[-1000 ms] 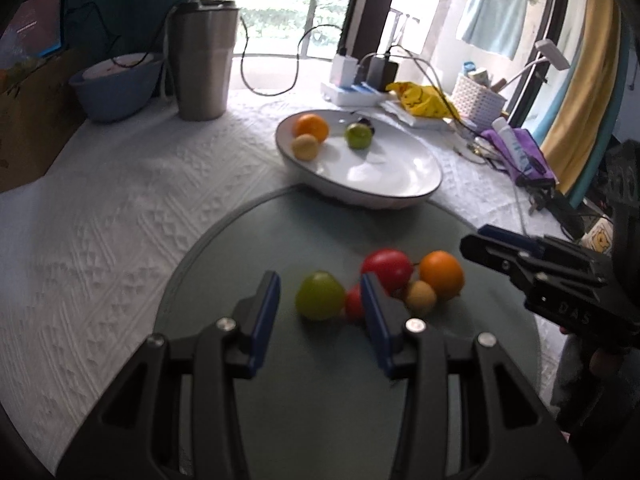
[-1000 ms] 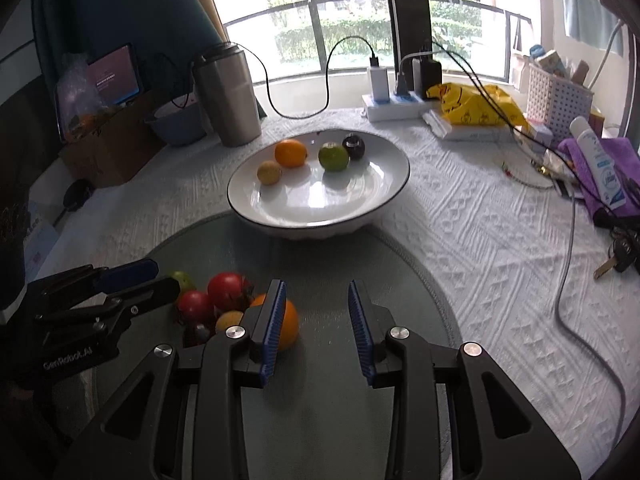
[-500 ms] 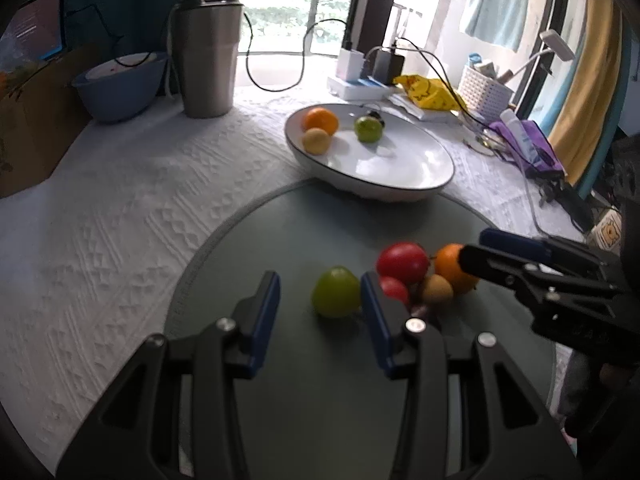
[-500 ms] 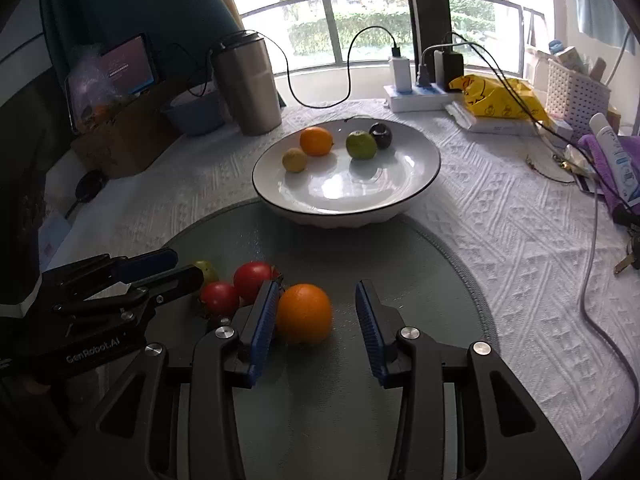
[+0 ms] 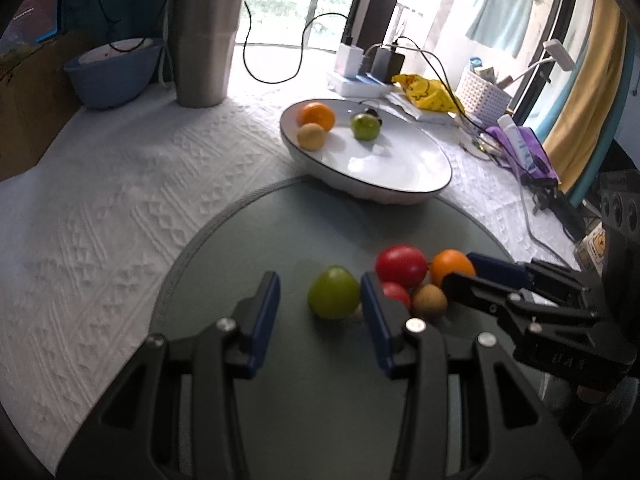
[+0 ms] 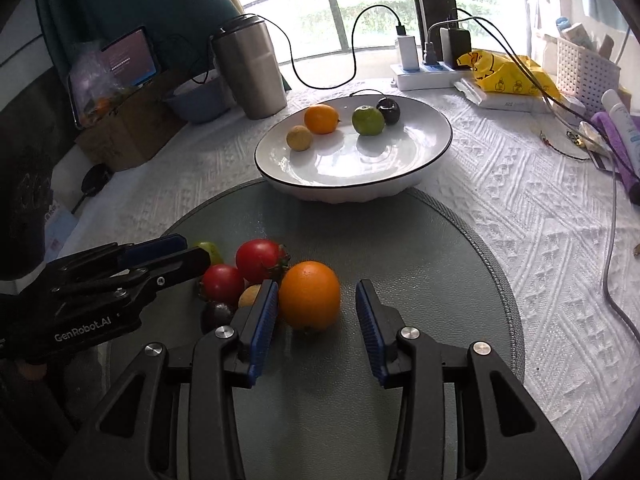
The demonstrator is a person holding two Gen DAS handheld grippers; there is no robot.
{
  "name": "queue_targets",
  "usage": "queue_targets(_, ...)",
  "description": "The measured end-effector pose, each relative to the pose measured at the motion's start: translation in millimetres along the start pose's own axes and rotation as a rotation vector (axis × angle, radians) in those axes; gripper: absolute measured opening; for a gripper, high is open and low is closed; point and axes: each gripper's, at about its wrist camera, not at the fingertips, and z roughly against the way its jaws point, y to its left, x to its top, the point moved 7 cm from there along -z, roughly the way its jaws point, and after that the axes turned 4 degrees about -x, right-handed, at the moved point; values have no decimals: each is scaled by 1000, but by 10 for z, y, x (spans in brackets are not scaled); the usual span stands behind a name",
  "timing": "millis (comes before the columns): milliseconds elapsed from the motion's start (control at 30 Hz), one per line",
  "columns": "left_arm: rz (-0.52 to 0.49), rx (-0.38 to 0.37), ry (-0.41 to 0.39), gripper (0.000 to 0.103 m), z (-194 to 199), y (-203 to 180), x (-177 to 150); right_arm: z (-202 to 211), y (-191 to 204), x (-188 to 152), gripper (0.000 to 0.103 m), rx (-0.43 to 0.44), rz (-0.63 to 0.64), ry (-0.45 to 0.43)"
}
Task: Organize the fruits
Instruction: 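Move left gripper to the green fruit while right gripper approaches the large orange, then close left gripper on the green fruit while right gripper closes on the orange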
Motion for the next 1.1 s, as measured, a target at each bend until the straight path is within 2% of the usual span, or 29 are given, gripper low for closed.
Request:
queue_targets(67,6,-3,5,44,-25,-4,14,3,5,-2,42,5,4,-1)
queue_targets(200,30,-14,23,43,-90,-13,30,23,17,15,35,16,10,-10)
queue_targets(667,-26,6,35,42,-151,-44,17,32,-39,51,34,-7,13,-15)
queue_targets(867,-50,8,33,31,-75,-94,-6,75,-74,89,34,-17,9,-28)
queue_targets(1100,-52,9,29,28,6,-113,-41,115,-70,90,34,-19,10,-37)
